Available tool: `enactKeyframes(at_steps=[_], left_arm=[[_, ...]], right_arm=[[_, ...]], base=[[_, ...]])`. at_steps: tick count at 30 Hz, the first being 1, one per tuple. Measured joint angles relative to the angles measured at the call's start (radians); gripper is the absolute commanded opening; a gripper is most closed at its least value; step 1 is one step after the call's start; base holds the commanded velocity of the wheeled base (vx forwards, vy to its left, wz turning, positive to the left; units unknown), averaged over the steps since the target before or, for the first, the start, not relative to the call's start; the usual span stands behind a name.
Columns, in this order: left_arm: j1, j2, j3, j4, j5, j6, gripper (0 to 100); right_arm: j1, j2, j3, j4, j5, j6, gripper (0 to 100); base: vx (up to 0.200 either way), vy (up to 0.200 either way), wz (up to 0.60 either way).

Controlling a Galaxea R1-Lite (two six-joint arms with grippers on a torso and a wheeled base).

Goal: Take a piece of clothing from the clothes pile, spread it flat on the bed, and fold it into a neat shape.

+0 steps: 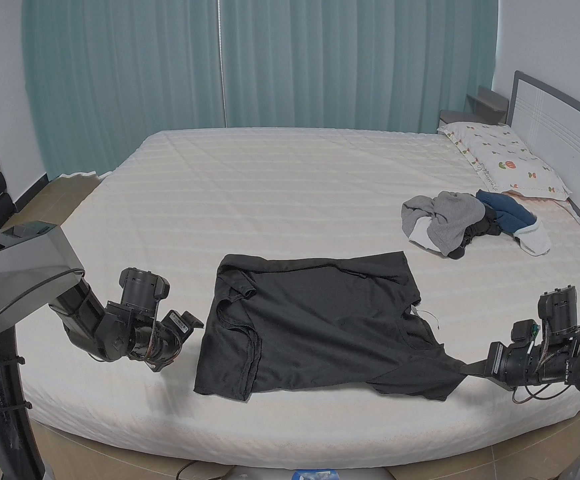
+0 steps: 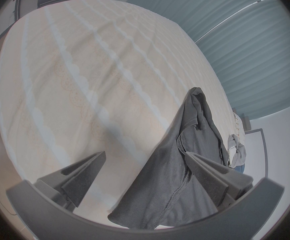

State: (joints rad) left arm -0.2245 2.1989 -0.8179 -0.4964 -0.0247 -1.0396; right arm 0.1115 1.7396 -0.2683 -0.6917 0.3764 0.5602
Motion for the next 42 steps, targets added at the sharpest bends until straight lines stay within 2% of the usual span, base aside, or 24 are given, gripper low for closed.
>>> enactKeyframes(at_steps=[3,9,10,17,20,26,29,32,36,42], left_arm=[[-0.008,-0.001,0.002,0.003,0.000,0.000,100],[-0.029,-0.001,0.006,0.004,0.001,-0.001,100],[-0.035,-0.001,0.006,0.004,0.001,-0.001,100],[-0.086,-0.001,0.012,0.000,0.025,-0.003,100],[-0.101,-0.003,0.006,0.000,0.034,-0.003,100],[-0.128,-0.009,-0.050,0.006,0.050,-0.001,100],[-0.144,-0.011,-0.102,0.021,0.081,0.008,100],[-0.156,-0.007,-0.168,0.060,0.117,0.030,100],[-0.179,0.019,-0.287,0.177,0.155,0.055,100],[-0.228,0.106,-0.447,0.294,0.197,0.074,100]], right_arm=[[-0.003,-0.029,-0.010,0.048,0.000,-0.008,0],[-0.023,-0.016,-0.033,0.054,-0.001,-0.057,0],[-0.026,-0.003,-0.036,0.053,-0.002,-0.067,100],[-0.037,0.140,-0.063,0.040,-0.044,-0.140,100],[-0.039,0.187,-0.100,0.036,-0.066,-0.143,100],[-0.023,0.248,-0.191,0.024,-0.075,-0.032,100],[-0.005,0.273,-0.198,-0.038,-0.075,0.019,100],[0.003,0.294,-0.185,-0.124,-0.075,0.044,100],[0.010,0.317,-0.143,-0.228,-0.075,0.062,100],[0.030,0.329,-0.076,-0.305,-0.077,0.070,100]], base=[[0.000,0.000,0.00],[0.000,0.000,0.00],[0.000,0.000,0.00],[0.000,0.000,0.00],[0.000,0.000,0.00],[0.000,0.000,0.00],[0.000,0.000,0.00],[0.000,0.000,0.00],[0.000,0.000,0.00],[0.000,0.000,0.00]])
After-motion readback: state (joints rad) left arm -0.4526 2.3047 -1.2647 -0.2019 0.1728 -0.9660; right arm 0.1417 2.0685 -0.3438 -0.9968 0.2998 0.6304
